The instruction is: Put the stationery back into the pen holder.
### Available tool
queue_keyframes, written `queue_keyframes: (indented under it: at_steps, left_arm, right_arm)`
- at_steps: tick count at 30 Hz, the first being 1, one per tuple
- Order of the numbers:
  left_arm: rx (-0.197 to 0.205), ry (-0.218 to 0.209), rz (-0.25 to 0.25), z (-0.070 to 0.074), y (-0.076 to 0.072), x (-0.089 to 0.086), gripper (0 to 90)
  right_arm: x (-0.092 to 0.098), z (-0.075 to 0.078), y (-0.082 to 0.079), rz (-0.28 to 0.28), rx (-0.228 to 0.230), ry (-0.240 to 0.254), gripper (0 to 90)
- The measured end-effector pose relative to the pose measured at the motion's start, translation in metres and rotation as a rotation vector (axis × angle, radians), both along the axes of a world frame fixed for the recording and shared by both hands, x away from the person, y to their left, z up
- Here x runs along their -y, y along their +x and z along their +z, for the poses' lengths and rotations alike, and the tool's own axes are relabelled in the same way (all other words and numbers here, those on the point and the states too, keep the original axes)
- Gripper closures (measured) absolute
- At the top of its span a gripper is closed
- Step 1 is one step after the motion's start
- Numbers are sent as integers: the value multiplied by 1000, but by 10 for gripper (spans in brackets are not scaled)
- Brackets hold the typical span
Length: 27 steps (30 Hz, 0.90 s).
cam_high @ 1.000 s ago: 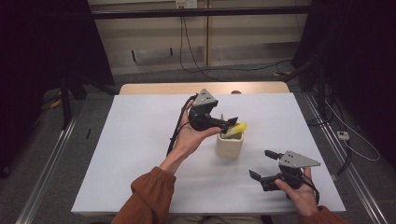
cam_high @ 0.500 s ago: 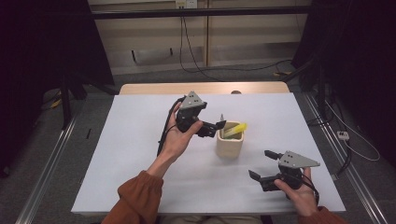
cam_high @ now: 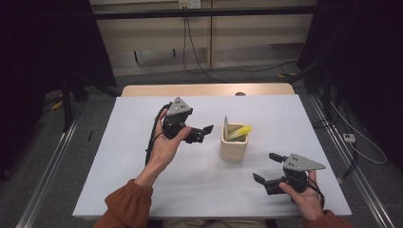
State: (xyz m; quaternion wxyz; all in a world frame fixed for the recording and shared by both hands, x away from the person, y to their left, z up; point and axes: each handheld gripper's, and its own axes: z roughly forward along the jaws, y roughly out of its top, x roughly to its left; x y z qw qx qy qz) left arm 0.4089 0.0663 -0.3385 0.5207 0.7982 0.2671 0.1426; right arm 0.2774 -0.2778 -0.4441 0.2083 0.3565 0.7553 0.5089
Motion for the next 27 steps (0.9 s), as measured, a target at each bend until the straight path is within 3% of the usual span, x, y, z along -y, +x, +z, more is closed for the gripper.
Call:
queue_keyframes:
  at_steps: [10, 20, 27]
  left_arm:
    - [29, 18, 2, 2, -11, -14, 47]
    - [4, 48, 21, -9, -14, -33, 49]
    - [12, 32, 37, -12, -20, -48, 54]
  right_arm:
    - [-1, 0, 0, 0, -1, -3, 44]
    - [-2, 0, 1, 5, -2, 0, 45]
    - [-2, 0, 1, 5, -3, 1, 44]
